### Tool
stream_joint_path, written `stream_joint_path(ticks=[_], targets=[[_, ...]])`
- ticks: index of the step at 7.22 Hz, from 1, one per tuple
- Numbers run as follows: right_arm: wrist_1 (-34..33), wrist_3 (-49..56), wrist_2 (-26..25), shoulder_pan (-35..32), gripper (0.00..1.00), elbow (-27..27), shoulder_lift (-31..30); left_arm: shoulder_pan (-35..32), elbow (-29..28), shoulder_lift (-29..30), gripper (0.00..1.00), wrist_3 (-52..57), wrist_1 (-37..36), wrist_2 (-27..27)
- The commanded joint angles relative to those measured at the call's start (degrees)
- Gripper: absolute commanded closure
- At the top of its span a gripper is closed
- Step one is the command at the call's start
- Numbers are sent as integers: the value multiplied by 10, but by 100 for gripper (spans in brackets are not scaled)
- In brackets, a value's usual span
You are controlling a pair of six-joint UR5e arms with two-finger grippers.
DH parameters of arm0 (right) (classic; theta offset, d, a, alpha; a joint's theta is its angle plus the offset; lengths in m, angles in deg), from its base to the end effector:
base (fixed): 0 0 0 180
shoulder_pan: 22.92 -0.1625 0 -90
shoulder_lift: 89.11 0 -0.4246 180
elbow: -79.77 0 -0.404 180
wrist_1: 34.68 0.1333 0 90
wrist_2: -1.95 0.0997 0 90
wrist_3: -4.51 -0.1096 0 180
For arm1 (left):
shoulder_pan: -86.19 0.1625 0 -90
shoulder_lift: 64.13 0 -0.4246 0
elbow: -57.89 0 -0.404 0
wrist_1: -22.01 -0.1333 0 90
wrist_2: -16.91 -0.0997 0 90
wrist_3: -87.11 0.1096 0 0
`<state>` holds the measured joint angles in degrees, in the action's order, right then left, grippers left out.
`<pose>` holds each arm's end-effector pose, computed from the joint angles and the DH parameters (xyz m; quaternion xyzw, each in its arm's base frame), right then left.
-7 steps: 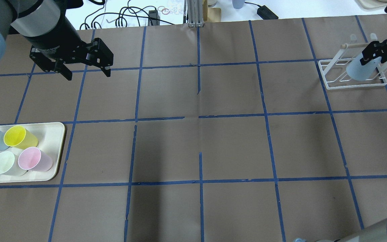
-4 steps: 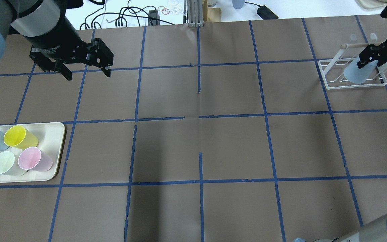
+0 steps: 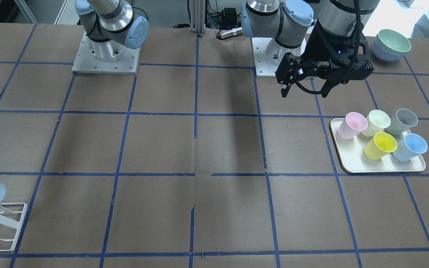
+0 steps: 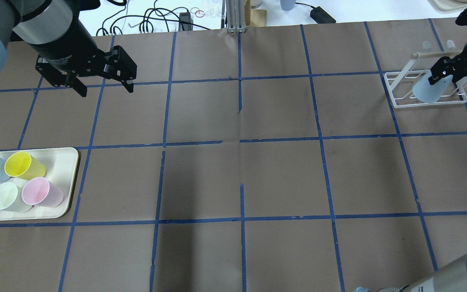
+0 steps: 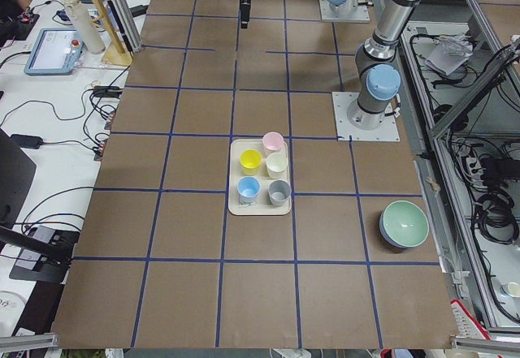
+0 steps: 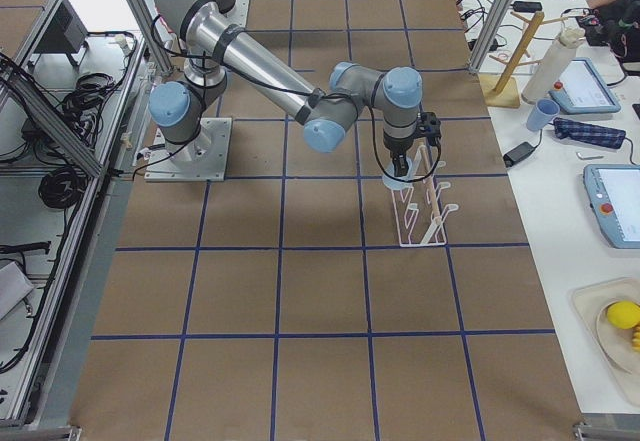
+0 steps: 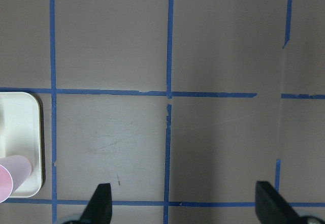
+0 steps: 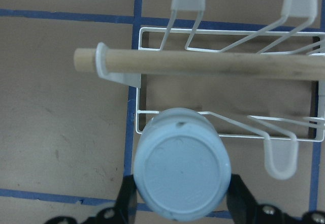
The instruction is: Transfer IKEA cup to right arm and place on rack
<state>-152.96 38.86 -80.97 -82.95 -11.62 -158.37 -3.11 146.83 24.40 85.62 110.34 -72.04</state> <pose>-0.1902 -0.6238 0.3099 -0.0414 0.9958 -0.0781 0.0237 -0.1292 -0.5018 0.5028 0.0188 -0.9991 0.0366 0.0094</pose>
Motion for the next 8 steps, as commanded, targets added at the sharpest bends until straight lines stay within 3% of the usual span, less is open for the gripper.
stream_joint_path(ticks=[1,5,8], targets=[[1,-2,0,0,0,-1,2,0,0,0,0,0,0,0],[40,-5,-9,-3,0,2,-36,0,1,-2,0,0,0,0],[213,-135,-9,-35,0,-1,-172,0,1,-3,0,0,0,0]])
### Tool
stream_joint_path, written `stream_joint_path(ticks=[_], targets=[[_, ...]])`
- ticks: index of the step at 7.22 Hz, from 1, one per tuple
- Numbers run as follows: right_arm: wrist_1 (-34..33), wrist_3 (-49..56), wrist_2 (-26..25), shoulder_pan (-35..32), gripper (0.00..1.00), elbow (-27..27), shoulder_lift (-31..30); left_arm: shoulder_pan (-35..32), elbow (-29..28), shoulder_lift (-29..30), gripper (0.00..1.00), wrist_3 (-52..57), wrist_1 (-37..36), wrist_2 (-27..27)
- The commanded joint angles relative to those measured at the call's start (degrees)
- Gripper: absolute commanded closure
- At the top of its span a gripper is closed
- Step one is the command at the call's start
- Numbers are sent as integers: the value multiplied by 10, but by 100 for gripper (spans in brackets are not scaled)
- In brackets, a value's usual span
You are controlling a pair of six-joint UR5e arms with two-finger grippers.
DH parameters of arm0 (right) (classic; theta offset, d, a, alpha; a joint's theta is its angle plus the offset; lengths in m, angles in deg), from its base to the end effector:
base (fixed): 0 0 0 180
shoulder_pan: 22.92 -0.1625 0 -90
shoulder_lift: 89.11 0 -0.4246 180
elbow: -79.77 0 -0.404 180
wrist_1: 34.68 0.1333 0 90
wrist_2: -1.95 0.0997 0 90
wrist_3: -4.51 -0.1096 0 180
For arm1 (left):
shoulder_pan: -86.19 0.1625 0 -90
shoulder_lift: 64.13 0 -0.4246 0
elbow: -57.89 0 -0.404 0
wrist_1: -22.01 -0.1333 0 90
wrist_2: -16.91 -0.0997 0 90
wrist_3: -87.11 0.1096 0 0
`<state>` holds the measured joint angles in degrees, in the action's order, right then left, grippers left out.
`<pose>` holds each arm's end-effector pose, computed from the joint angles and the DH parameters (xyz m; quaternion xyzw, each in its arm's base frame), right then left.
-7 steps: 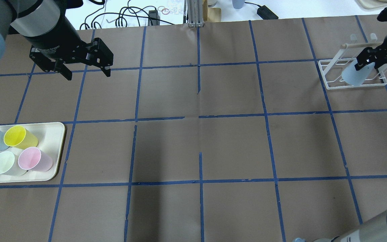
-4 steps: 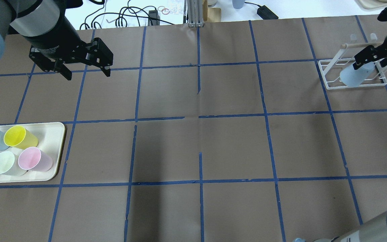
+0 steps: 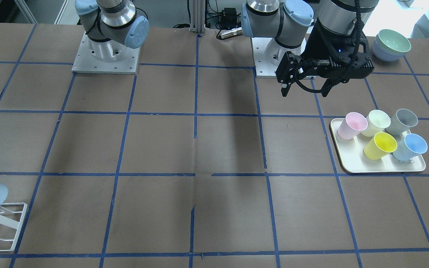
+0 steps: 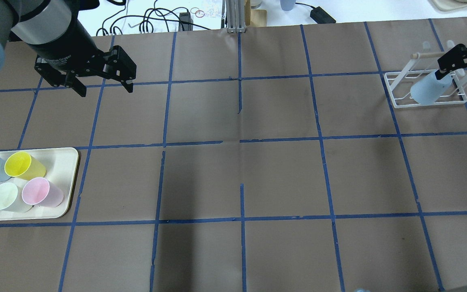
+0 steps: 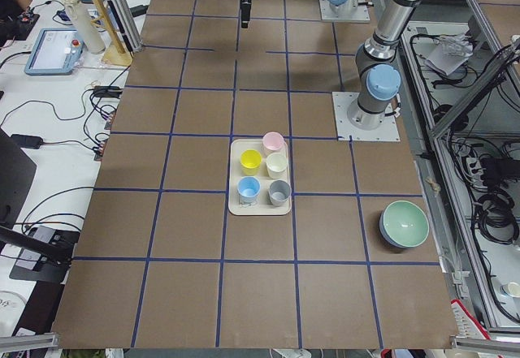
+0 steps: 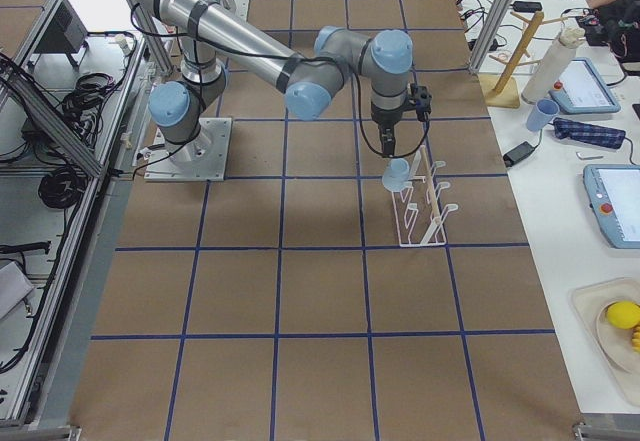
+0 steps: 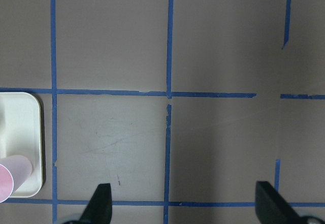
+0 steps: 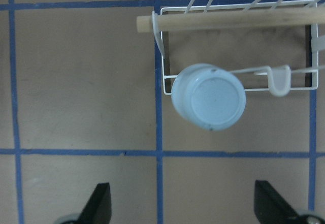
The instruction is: Transfer IKEA cup to right arm and place on rack
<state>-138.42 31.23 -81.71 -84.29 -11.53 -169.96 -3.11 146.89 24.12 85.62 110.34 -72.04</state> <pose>-0.1458 -0.5705 0.4054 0.0150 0.9979 -0.0511 0.0356 -0.1292 -0.5000 0.5047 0.0187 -0.9990 0.0385 0.0094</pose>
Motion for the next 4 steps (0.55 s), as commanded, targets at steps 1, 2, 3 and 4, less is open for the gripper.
stream_joint_path(ticks=[1,2,3,4], targets=[[76,-65,-4,-75,0,-4,-80,0,0,0,0,0,0,0],[113,-123,-17,-125,0,-4,-95,0,0,0,0,0,0,0],[119,-166,-38,-172,0,-5,-103,0,0,2,0,0,0,0],[120,-177,-40,-221,0,-5,-105,0,0,0,0,0,0,0]])
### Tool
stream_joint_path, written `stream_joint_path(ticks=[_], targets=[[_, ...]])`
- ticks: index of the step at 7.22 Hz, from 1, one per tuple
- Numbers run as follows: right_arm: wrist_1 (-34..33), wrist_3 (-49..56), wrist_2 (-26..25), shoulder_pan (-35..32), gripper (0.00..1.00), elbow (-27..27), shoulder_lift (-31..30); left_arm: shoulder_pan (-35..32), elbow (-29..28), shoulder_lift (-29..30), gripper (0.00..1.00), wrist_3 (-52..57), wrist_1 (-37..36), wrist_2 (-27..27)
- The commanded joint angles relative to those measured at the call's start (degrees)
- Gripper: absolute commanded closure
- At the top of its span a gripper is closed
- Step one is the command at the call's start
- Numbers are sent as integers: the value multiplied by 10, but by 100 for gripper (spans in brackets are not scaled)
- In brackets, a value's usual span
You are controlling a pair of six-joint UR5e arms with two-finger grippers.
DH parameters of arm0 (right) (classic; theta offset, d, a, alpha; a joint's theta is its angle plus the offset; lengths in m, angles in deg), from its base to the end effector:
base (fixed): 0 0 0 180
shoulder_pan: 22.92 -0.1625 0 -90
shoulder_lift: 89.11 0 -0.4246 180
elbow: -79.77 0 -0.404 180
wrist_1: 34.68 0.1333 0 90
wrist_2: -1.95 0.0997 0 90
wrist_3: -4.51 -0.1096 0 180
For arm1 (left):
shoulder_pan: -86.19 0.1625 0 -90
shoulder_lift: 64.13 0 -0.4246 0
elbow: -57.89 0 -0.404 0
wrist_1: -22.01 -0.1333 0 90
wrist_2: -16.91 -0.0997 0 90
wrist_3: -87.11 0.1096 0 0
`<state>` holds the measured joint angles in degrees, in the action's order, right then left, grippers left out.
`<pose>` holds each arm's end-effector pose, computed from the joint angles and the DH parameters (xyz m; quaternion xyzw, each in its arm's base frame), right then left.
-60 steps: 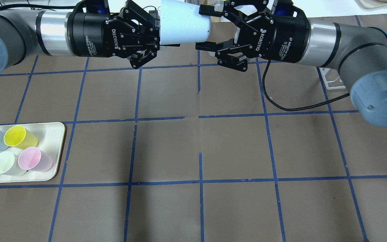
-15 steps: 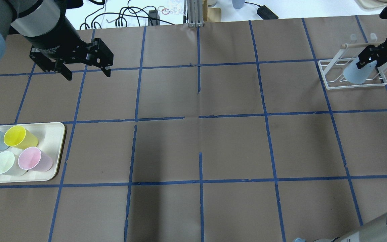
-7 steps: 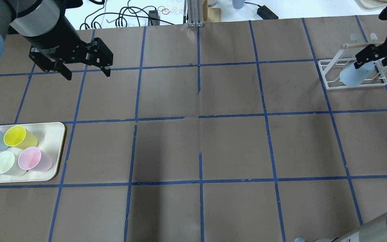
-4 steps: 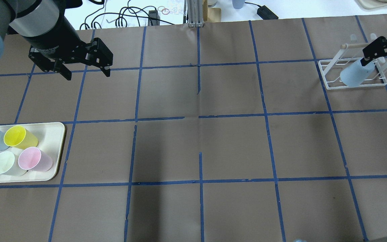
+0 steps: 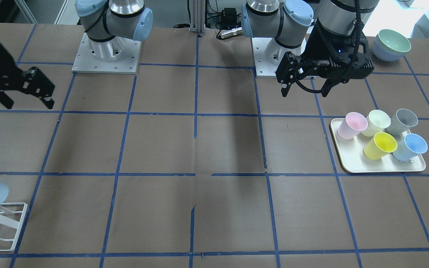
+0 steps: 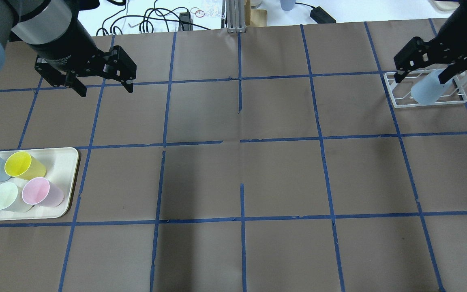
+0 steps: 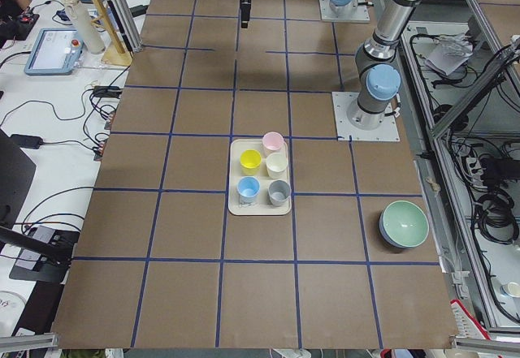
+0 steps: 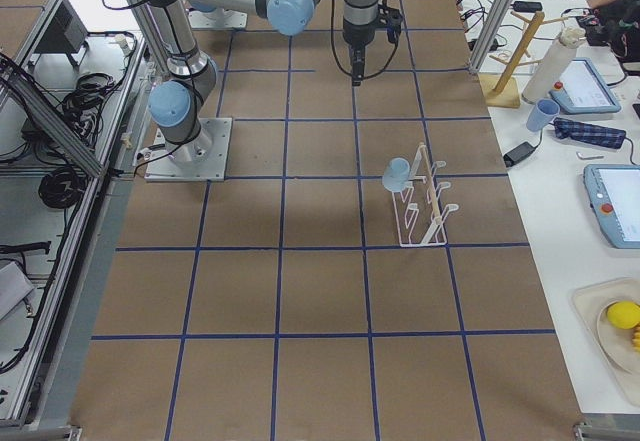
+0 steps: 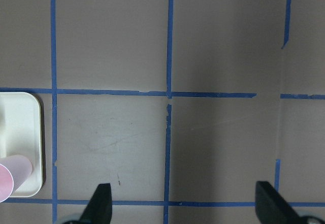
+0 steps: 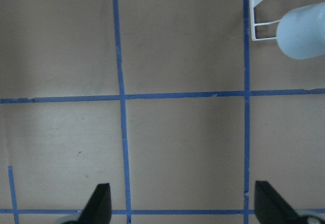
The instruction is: Transfer IKEA cup to right arm and place on rack
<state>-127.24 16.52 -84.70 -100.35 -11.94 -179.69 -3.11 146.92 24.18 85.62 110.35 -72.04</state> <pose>0.0271 -0.5204 0.4722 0.0045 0.9995 -0.0184 0.0259 -0.1292 -0.5003 0.5039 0.0188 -0.9991 0.0376 0.0094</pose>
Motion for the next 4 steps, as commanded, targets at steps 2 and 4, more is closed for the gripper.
stream_joint_path(ticks=[2,4], targets=[[25,-62,-8,-91,0,-17,-30,0,0,-1,0,0,0,0],[24,-71,-27,-91,0,-58,-50,0,0,0,0,1,0,-3]])
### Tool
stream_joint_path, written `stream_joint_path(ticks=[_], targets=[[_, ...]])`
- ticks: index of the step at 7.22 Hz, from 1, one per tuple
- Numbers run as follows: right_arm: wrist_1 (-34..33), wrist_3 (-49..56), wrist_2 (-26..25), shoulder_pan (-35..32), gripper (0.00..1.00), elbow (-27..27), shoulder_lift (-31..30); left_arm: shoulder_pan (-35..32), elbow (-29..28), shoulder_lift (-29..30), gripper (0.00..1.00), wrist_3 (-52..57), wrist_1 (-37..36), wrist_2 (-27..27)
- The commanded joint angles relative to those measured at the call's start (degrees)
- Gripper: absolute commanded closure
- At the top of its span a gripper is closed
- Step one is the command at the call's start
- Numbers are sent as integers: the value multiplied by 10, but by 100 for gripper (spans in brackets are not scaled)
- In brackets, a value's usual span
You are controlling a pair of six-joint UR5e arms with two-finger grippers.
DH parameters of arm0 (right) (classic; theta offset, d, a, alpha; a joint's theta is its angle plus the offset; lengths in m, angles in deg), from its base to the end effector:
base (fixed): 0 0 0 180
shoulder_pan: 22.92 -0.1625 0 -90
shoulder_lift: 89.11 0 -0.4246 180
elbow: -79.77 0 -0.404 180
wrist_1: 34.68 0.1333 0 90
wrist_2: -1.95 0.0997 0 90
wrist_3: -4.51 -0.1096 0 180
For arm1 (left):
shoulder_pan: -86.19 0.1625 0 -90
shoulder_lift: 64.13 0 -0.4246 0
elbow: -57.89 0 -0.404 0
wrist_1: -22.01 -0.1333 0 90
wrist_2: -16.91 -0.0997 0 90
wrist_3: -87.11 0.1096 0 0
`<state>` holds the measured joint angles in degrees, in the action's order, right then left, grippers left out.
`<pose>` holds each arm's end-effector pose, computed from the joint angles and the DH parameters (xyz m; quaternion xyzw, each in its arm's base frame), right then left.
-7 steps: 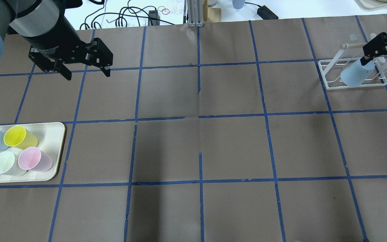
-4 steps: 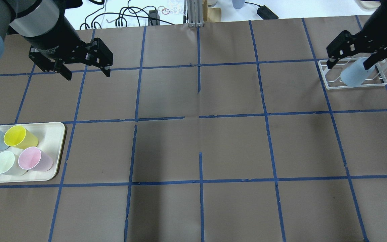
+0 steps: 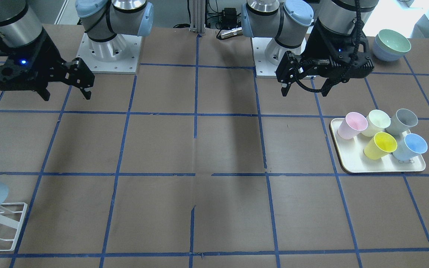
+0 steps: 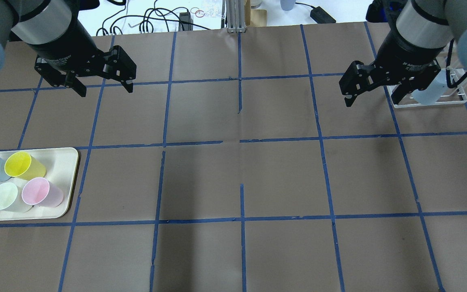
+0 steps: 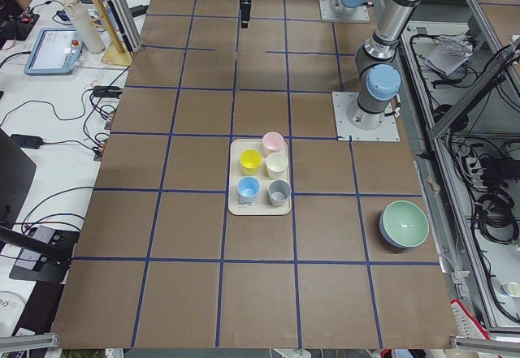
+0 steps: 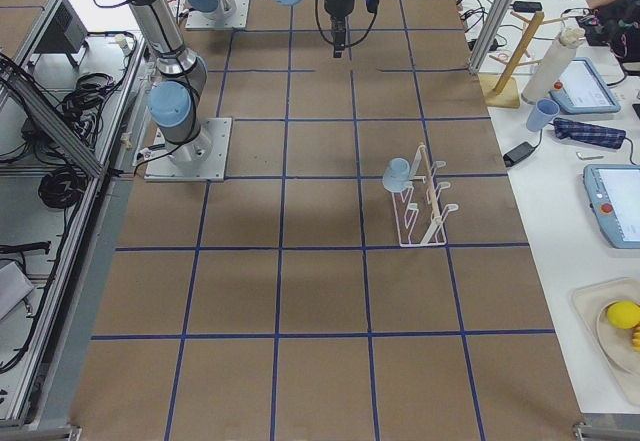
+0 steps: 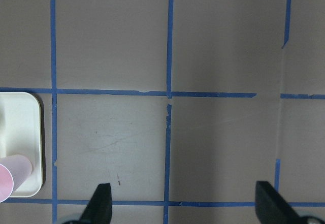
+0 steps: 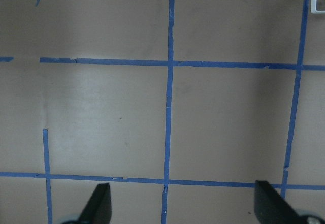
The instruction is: Transfer IKEA cup to right arm and place on rack
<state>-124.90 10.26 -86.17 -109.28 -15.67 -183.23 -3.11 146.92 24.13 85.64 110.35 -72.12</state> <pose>0.1067 -0.4787 0.4653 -0.0183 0.9997 0.0082 0.0171 -0.1291 -0.5000 0.5043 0.0186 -0.9991 0.0381 0.0087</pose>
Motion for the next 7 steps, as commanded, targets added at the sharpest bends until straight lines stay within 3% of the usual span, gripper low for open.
stream_joint_path(ticks=[1,7], targets=[[5,-24,-14,-2,0,-21,-22,0,0,2,0,2,0,-4],[8,-24,-11,-2,0,-14,-26,0,0,0,0,26,1,-4]])
